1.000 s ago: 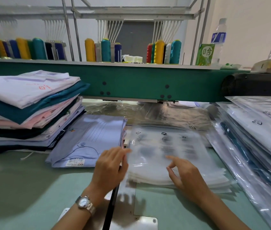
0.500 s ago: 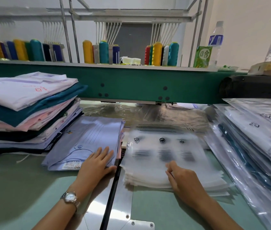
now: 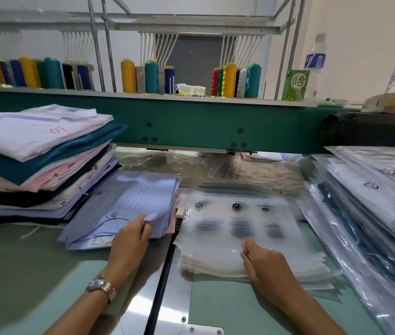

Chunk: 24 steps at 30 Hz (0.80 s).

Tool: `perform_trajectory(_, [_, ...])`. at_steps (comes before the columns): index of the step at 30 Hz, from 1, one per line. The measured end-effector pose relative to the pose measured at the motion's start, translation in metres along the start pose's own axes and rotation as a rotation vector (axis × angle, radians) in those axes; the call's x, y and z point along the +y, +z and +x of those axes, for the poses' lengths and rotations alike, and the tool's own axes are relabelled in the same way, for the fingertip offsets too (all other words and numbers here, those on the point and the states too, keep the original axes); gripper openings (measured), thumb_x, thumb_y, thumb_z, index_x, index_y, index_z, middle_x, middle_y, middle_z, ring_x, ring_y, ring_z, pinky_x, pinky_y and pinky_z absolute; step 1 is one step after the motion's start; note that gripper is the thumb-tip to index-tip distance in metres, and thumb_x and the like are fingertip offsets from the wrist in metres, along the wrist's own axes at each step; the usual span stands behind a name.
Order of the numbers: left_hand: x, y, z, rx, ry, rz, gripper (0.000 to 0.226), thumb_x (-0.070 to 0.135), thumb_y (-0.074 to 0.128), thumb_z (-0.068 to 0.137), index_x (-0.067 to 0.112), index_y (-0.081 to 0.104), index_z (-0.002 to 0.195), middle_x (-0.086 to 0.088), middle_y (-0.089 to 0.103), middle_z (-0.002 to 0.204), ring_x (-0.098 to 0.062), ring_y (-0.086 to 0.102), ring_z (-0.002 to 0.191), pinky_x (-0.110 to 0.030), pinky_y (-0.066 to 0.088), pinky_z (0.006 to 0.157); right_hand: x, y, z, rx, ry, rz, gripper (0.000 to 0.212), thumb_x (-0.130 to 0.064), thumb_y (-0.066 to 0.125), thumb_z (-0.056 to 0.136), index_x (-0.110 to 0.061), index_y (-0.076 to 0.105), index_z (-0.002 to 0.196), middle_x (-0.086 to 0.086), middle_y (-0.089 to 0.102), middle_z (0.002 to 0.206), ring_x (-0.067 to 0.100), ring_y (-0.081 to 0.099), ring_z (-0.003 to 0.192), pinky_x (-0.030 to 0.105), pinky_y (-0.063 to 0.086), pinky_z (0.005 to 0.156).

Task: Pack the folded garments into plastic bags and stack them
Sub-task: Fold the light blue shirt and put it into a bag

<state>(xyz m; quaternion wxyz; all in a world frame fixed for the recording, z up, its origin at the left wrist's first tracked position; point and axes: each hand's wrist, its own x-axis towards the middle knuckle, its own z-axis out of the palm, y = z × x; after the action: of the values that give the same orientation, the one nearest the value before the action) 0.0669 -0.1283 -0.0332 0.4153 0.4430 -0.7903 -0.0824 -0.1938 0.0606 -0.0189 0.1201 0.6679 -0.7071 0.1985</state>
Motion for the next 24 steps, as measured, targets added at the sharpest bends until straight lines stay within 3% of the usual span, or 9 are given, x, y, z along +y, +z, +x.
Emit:
perform_trajectory(2, [0.002, -0.001, 0.005, 0.088, -0.077, -0.126, 0.03, 0.029, 0.041, 0.103, 0.023, 0.054, 0.077, 0.006, 0.046, 0.052, -0.01, 0.042, 0.044, -0.019, 0.031, 0.038, -0.002, 0.001, 0.0, 0.008, 0.006, -0.014, 0.015, -0.029, 0.043, 0.101, -0.016, 0.048, 0.095, -0.001, 0.057, 0.071, 0.025, 0.059, 0.063, 0.034, 0.043, 0.059])
perform_trajectory(4, [0.006, -0.004, 0.011, 0.176, -0.138, -0.231, 0.042, 0.03, 0.041, 0.103, 0.021, 0.043, 0.061, 0.005, 0.036, 0.047, -0.011, 0.032, 0.041, -0.021, 0.023, 0.04, -0.003, 0.002, 0.0, 0.003, 0.015, -0.016, 0.018, -0.034, 0.04, 0.101, -0.018, 0.046, 0.096, -0.002, 0.057, 0.072, 0.025, 0.06, 0.065, 0.034, 0.044, 0.06])
perform_trajectory(8, [0.017, -0.012, 0.016, 0.309, -0.144, -0.239, 0.045, 0.023, 0.045, 0.103, 0.023, 0.037, 0.058, 0.007, 0.032, 0.044, -0.007, 0.027, 0.04, -0.02, 0.024, 0.039, -0.008, 0.003, 0.001, 0.053, 0.044, -0.036, 0.035, -0.053, 0.038, 0.096, -0.02, 0.047, 0.089, -0.003, 0.059, 0.071, 0.022, 0.059, 0.063, 0.032, 0.039, 0.057])
perform_trajectory(11, [0.033, -0.02, 0.013, 0.337, -0.098, -0.217, 0.045, 0.025, 0.045, 0.103, 0.026, 0.035, 0.059, 0.007, 0.031, 0.044, -0.007, 0.027, 0.038, -0.021, 0.017, 0.04, -0.02, 0.002, 0.008, 0.16, 0.073, 0.037, 0.031, -0.046, 0.039, 0.098, -0.021, 0.052, 0.086, -0.007, 0.055, 0.072, 0.016, 0.053, 0.063, 0.03, 0.038, 0.057])
perform_trajectory(15, [0.058, -0.031, 0.004, 0.366, -0.068, -0.191, 0.043, 0.026, 0.043, 0.103, 0.028, 0.034, 0.061, 0.01, 0.032, 0.046, -0.006, 0.031, 0.04, -0.022, 0.017, 0.04, -0.052, -0.003, 0.03, 0.22, 0.093, 0.426, 0.019, -0.035, 0.041, 0.101, -0.024, 0.055, 0.096, -0.009, 0.06, 0.079, 0.01, 0.057, 0.074, 0.031, 0.042, 0.067])
perform_trajectory(18, [0.074, -0.033, -0.01, 0.328, -0.063, -0.175, 0.042, 0.037, 0.034, 0.102, 0.017, 0.047, 0.067, 0.008, 0.039, 0.048, -0.016, 0.041, 0.042, -0.029, 0.023, 0.042, -0.079, -0.011, 0.059, 0.099, 0.238, 0.898, 0.022, -0.04, 0.041, 0.101, -0.03, 0.052, 0.117, -0.004, 0.067, 0.094, 0.006, 0.064, 0.081, 0.034, 0.051, 0.078])
perform_trajectory(20, [0.083, -0.033, -0.019, 0.308, -0.039, -0.162, 0.045, 0.039, 0.03, 0.1, 0.015, 0.049, 0.069, 0.01, 0.04, 0.048, -0.012, 0.042, 0.042, -0.029, 0.023, 0.042, -0.095, -0.013, 0.08, -0.102, 0.371, 1.21, 0.038, -0.048, 0.037, 0.1, -0.04, 0.036, 0.137, 0.002, 0.065, 0.114, 0.013, 0.07, 0.089, 0.037, 0.056, 0.084])
perform_trajectory(22, [0.091, -0.034, -0.028, 0.295, -0.018, -0.151, 0.042, 0.04, 0.029, 0.1, 0.018, 0.05, 0.07, 0.014, 0.038, 0.049, -0.004, 0.038, 0.042, -0.023, 0.021, 0.041, -0.104, -0.011, 0.098, -0.259, 0.465, 1.408, 0.053, -0.053, 0.036, 0.099, -0.052, 0.01, 0.145, 0.006, 0.064, 0.114, 0.024, 0.072, 0.086, 0.041, 0.059, 0.079])
perform_trajectory(24, [0.095, -0.034, -0.037, 0.252, -0.005, -0.155, 0.041, 0.039, 0.029, 0.099, 0.019, 0.057, 0.076, 0.016, 0.043, 0.054, -0.012, 0.045, 0.045, -0.026, 0.026, 0.045, -0.108, -0.008, 0.112, -0.325, 0.522, 1.505, 0.063, -0.05, 0.043, 0.097, -0.051, 0.003, 0.146, 0.013, 0.063, 0.114, 0.03, 0.072, 0.083, 0.045, 0.06, 0.073])
